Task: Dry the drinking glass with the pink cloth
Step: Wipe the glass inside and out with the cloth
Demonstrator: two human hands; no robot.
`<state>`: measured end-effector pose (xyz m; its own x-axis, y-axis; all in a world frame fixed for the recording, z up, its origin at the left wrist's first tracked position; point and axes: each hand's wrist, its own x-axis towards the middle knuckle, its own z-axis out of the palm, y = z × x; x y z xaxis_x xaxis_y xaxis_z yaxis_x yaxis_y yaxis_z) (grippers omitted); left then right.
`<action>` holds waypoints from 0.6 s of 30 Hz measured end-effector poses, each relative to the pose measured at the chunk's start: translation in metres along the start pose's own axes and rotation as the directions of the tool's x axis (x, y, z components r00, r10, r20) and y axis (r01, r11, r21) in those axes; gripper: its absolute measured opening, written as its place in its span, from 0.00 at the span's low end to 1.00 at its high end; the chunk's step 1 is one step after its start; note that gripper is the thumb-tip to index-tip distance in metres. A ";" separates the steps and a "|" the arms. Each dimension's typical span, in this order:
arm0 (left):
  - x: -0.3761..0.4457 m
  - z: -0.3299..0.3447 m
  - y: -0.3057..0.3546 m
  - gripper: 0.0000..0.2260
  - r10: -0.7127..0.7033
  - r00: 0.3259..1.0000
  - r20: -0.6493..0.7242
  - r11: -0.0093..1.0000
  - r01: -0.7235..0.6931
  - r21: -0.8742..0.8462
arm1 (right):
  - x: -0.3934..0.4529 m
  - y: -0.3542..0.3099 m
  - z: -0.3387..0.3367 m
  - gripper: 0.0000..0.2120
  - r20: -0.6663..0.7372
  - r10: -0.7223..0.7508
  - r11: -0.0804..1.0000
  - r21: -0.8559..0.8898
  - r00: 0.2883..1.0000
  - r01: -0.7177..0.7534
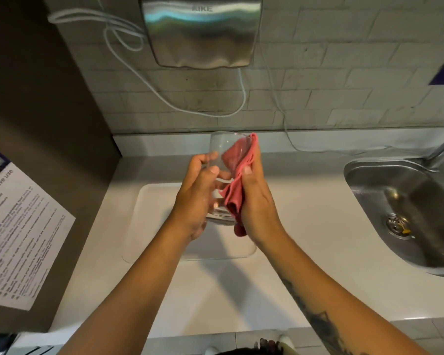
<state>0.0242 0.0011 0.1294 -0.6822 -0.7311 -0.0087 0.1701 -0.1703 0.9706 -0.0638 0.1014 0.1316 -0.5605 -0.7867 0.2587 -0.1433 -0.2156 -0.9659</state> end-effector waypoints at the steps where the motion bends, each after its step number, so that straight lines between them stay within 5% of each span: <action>1: 0.002 -0.001 0.002 0.18 0.008 1.000 -0.012 1.000 -0.008 0.004 | -0.008 0.001 0.005 0.26 0.015 -0.007 1.000 -0.024 1.000 0.007; 11: -0.009 0.005 -0.005 0.17 -0.054 0.999 0.001 0.998 0.054 -0.016 | 0.011 -0.004 -0.005 0.29 -0.038 0.000 0.993 0.116 0.999 0.004; 18: 0.001 -0.002 -0.001 0.17 0.001 1.000 0.001 0.995 -0.001 0.101 | -0.015 0.019 0.010 0.25 -0.039 0.005 1.000 -0.027 0.999 -0.006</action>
<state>0.0246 -0.0007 0.1279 -0.6827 -0.7307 -0.0073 0.0983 -0.1017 0.9899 -0.0505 0.1031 0.1093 -0.5927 -0.7644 0.2538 -0.1624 -0.1952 -0.9672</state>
